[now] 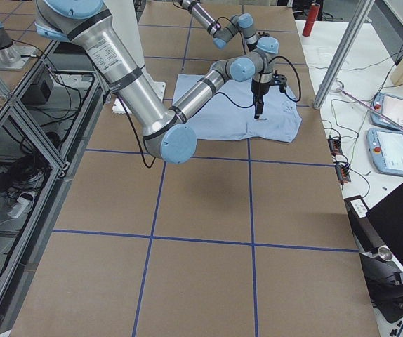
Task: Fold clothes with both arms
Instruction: 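Move the left gripper to the other sleeve while the right gripper withdraws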
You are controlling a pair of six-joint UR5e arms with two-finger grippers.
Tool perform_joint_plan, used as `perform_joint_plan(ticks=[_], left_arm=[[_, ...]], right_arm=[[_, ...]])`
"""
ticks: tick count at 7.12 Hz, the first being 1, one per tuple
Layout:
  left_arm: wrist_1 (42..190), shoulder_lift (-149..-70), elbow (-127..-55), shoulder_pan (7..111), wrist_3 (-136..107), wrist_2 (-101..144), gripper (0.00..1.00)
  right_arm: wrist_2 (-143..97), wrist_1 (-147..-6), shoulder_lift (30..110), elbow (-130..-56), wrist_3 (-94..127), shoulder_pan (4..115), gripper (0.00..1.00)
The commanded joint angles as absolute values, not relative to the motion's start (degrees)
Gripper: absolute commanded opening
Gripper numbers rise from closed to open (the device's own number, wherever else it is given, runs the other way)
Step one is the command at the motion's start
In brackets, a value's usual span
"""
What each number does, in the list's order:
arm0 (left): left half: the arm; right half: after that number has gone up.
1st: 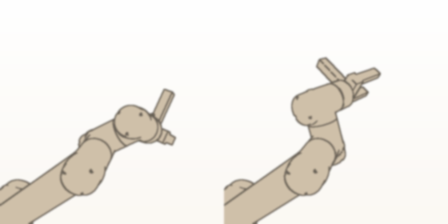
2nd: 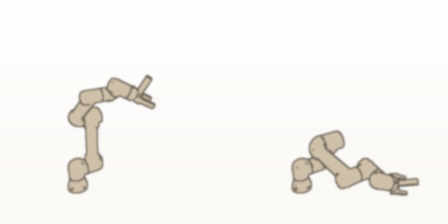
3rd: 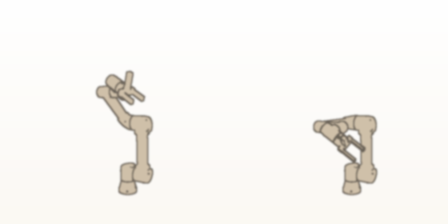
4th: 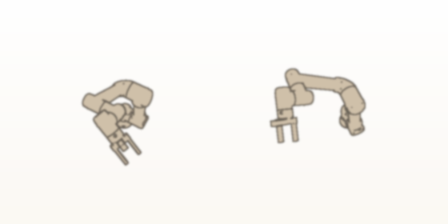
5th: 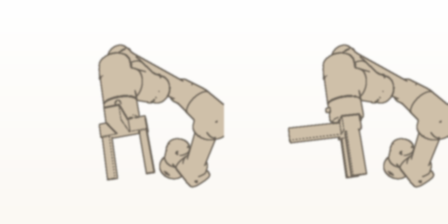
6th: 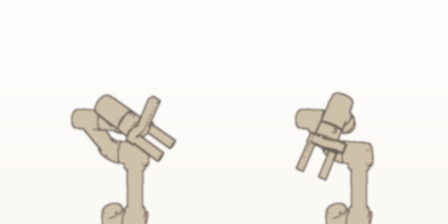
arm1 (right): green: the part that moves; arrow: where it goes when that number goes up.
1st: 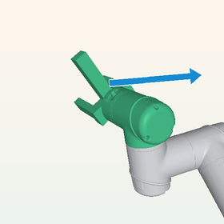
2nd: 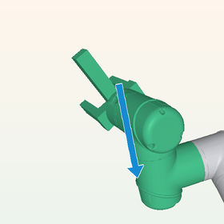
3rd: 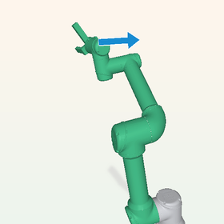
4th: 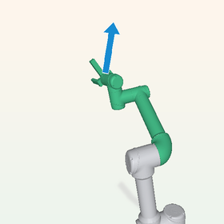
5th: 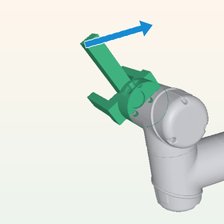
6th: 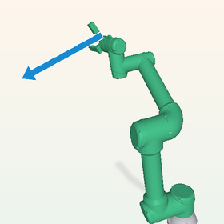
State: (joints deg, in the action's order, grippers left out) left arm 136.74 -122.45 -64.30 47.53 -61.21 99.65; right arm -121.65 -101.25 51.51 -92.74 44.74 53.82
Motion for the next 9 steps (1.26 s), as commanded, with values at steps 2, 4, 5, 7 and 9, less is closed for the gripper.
perform_joint_plan(ticks=[2,4,5,7,9], left_arm=[[136.58,-122.61,-64.68,47.64,-60.56,100.11,0.00],[135.36,-122.78,-66.53,48.07,-60.56,102.81,0.00],[134.66,-122.78,-67.49,48.08,-60.82,103.70,0.00],[127.93,-128.54,-67.68,47.64,-67.53,103.62,0.00],[122.53,-138.47,-65.50,41.79,-79.82,103.27,0.00]], right_arm=[[-121.64,-101.34,51.50,-92.81,44.82,53.79,1.00],[-121.64,-101.25,51.59,-92.72,44.74,53.79,1.00],[-121.64,-101.25,51.68,-92.72,44.74,53.79,1.00],[-121.64,-101.16,51.94,-92.81,44.74,53.79,1.00],[-121.64,-101.07,52.12,-92.81,44.74,53.53,1.00]])
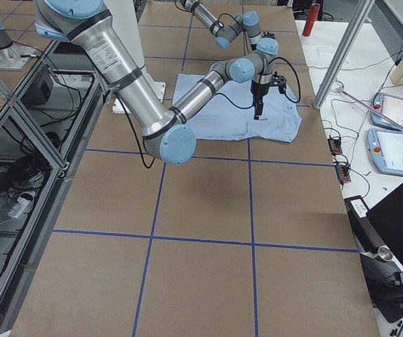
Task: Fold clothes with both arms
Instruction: 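Move the left gripper to the other sleeve while the right gripper withdraws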
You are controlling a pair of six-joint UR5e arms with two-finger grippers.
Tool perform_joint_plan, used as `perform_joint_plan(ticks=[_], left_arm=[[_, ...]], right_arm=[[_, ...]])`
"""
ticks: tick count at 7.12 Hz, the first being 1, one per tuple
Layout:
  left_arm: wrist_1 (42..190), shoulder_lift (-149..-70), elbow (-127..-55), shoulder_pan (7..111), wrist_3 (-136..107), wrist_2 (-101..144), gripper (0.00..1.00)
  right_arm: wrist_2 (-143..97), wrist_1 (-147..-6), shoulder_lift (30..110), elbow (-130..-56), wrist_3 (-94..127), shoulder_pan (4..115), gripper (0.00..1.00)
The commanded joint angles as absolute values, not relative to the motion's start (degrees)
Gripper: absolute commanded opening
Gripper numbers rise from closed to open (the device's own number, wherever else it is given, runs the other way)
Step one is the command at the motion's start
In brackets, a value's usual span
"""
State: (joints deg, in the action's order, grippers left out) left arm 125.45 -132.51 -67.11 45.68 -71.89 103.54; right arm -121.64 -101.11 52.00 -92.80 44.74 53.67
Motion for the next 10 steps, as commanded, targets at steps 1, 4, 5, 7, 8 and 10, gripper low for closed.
perform_joint_plan(ticks=[1,4,5,7,8,10], left_arm=[[122.61,-145.39,-58.78,39.31,-84.68,103.10,0.00],[126.10,-146.43,-54.67,37.53,-83.26,96.59,0.99],[127.34,-146.34,-55.02,37.88,-83.15,96.68,1.00],[127.53,-141.38,-63.91,38.50,-82.97,99.21,1.00],[126.05,-135.67,-71.38,38.84,-81.40,105.15,1.00],[114.84,-124.07,-90.17,38.76,-73.42,106.52,1.00]], right_arm=[[-121.55,-100.99,52.55,-92.81,44.82,53.35,1.00],[-121.47,-91.96,56.42,-92.72,45.79,52.56,1.00],[-121.38,-91.32,56.69,-92.72,45.79,52.38,1.00],[-121.46,-91.32,57.04,-94.03,45.97,52.30,1.00],[-121.38,-91.32,59.65,-98.22,50.84,50.38,1.00],[-114.47,-90.26,69.39,-112.52,62.07,40.83,1.00]])
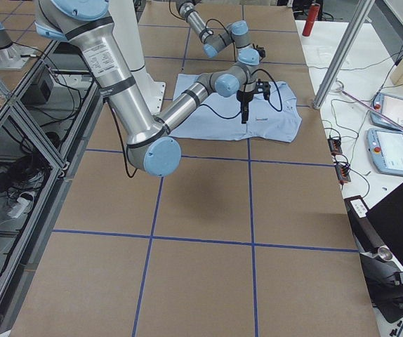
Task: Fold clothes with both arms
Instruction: 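Fold the sleeve inward with the left gripper while the right gripper lowers to the hem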
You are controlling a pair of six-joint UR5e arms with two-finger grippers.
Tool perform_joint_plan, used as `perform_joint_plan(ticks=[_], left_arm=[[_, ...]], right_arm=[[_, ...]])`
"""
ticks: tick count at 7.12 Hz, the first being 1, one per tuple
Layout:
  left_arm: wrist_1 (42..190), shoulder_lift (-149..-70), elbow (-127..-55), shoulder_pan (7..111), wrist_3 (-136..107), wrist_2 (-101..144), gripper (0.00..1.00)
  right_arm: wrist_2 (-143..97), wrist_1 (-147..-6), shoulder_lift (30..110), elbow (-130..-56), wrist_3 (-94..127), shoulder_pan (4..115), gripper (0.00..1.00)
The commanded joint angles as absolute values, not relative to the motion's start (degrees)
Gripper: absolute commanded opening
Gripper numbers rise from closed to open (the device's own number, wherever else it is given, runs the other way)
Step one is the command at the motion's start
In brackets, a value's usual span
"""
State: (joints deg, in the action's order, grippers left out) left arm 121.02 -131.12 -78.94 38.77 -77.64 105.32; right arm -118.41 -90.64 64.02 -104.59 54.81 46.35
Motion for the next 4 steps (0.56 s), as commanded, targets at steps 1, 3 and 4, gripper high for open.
perform_joint_plan(ticks=[1,3,4], left_arm=[[109.39,-116.97,-101.92,38.50,-70.95,106.70,1.00],[104.52,-110.24,-115.00,37.97,-69.78,106.70,1.00],[101.89,-109.26,-118.53,37.88,-70.13,106.61,1.00]], right_arm=[[-108.78,-90.18,72.22,-118.33,71.80,33.65,1.00],[-97.44,-85.91,78.27,-120.58,84.13,18.71,1.00],[-91.81,-77.69,83.88,-120.76,88.98,12.80,1.00]])
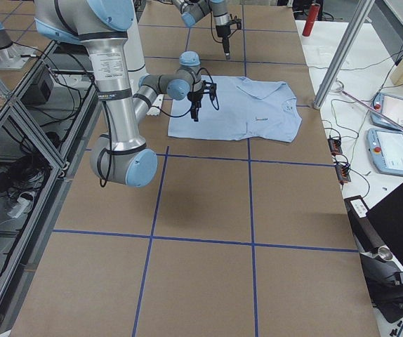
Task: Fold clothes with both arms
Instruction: 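Fold the sleeve inward with the left gripper while the right gripper lowers to the hem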
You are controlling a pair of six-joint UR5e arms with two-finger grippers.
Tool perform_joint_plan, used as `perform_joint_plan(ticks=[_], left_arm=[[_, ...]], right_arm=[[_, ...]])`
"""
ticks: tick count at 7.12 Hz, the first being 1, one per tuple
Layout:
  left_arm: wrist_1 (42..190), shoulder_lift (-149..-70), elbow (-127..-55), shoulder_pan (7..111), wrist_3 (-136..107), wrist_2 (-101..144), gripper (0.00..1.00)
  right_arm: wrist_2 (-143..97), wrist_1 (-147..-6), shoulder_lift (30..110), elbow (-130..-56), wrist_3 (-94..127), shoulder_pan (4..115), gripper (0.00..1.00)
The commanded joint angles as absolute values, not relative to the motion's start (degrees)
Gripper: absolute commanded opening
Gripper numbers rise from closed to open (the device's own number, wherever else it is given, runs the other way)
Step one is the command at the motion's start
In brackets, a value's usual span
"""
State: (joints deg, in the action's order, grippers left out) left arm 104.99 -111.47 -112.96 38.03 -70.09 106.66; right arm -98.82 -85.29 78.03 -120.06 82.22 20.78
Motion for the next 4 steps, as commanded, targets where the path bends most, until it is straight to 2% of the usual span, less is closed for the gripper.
perform_joint_plan(ticks=[1,4], left_arm=[[100.65,-109.34,-119.00,37.62,-70.14,106.52,1.00],[100.63,-109.51,-118.83,37.62,-69.96,106.44,1.00]], right_arm=[[-91.32,-77.70,86.28,-121.02,89.21,10.83,1.00],[-93.50,-77.52,87.80,-119.80,89.21,9.93,1.00]])
